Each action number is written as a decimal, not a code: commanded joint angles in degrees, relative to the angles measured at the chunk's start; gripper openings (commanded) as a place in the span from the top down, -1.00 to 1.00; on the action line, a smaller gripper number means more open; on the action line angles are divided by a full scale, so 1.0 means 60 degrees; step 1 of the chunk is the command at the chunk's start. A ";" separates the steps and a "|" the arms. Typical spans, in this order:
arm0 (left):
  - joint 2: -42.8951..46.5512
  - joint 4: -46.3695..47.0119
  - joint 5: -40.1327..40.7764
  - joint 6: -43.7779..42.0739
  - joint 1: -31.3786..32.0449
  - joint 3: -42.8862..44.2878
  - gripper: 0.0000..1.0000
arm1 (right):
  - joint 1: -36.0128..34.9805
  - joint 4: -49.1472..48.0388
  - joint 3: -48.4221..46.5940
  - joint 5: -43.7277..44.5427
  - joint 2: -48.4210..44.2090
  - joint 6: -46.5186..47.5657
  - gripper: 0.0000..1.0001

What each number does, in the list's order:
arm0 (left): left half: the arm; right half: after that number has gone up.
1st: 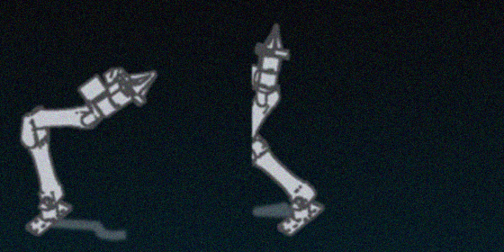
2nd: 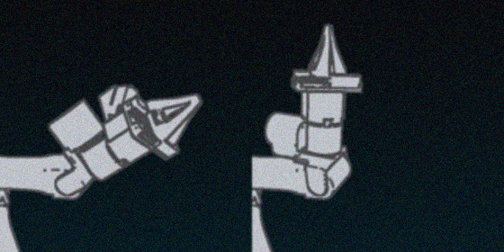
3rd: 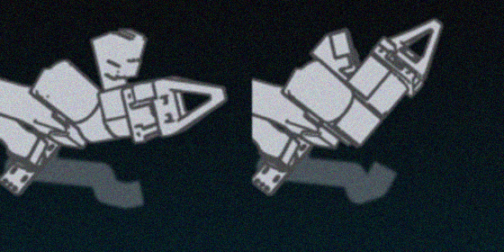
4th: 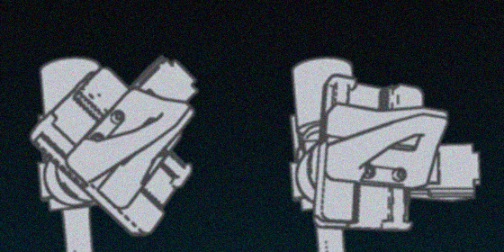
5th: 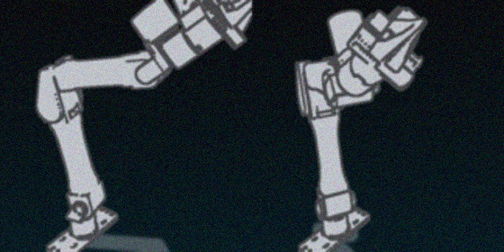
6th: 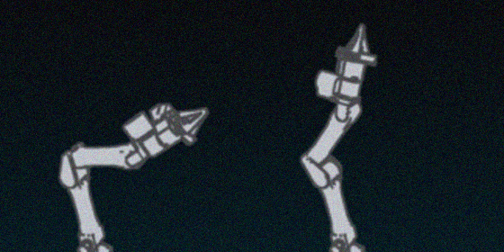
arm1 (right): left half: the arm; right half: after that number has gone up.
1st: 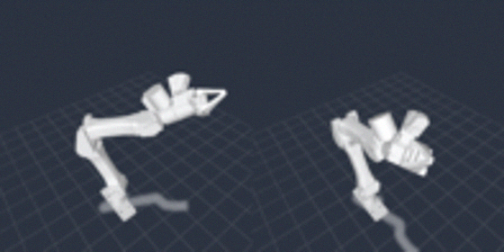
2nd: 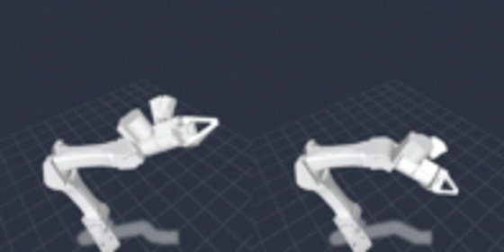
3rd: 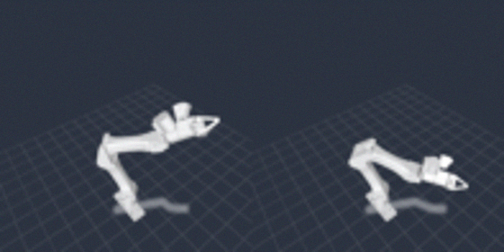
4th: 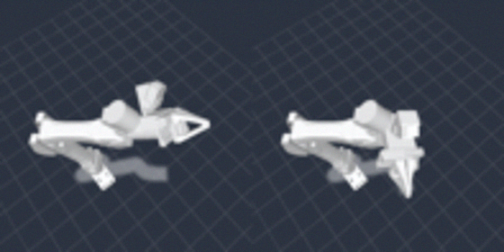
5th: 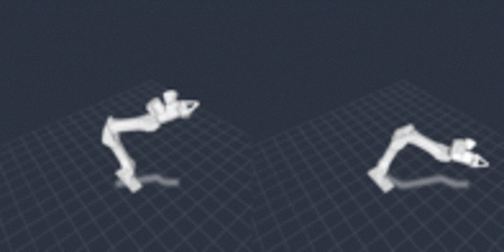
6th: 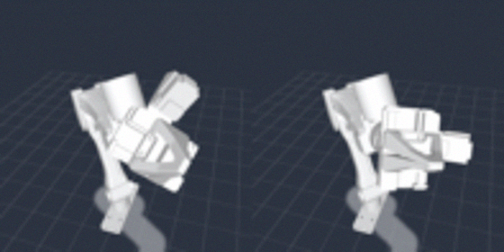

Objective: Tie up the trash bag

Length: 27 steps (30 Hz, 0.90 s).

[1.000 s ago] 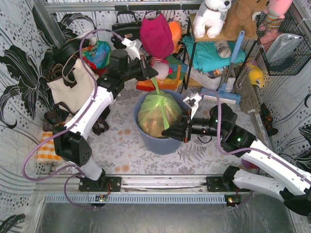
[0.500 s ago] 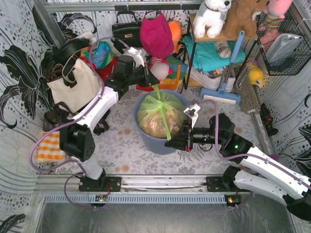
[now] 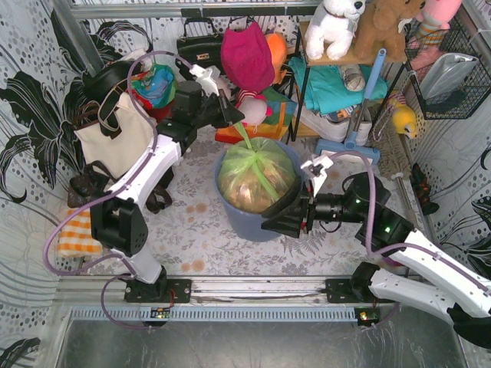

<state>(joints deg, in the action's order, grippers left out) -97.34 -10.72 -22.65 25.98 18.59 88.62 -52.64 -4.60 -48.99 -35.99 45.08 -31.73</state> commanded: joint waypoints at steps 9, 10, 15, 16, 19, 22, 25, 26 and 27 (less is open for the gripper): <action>0.1202 0.2346 -0.2622 0.1423 0.0063 -0.0282 1.00 | -0.0026 0.3909 -0.2569 0.5190 0.0676 0.1670 -0.12; 0.1228 0.2349 -0.2680 0.1445 0.0073 -0.0282 1.00 | -0.0022 0.4483 -0.2804 0.5388 0.0928 0.1739 -0.12; 0.1356 0.2284 -0.2772 0.1421 0.0091 -0.0358 1.00 | -0.0029 0.6118 -0.3604 0.5033 0.1993 0.1642 -0.03; 0.1379 0.2268 -0.2778 0.1414 0.0093 -0.0389 1.00 | -0.0024 0.6222 -0.3598 0.4918 0.2067 0.1576 0.01; 0.1407 0.2251 -0.2770 0.1369 0.0083 -0.0439 1.00 | -0.0026 0.6485 -0.3494 0.4718 0.2143 0.1433 0.08; 0.1394 0.2188 -0.2736 0.1302 0.0094 -0.0438 1.00 | -0.0030 0.6762 -0.3462 0.4593 0.2224 0.1437 0.20; 0.1368 0.2139 -0.2717 0.1238 0.0095 -0.0429 1.00 | -0.0025 0.6781 -0.3487 0.4561 0.2248 0.1466 0.44; 0.1364 0.2138 -0.2716 0.1224 0.0095 -0.0429 1.00 | -0.0026 0.6730 -0.3488 0.4575 0.2232 0.1483 0.46; 0.1345 0.2126 -0.2719 0.1223 0.0086 -0.0424 1.00 | -0.0020 0.6681 -0.3514 0.4590 0.2250 0.1523 0.62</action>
<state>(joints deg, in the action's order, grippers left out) -91.11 -0.01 -38.20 34.04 18.98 86.30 -52.69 34.50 -68.99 -7.88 58.98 -23.05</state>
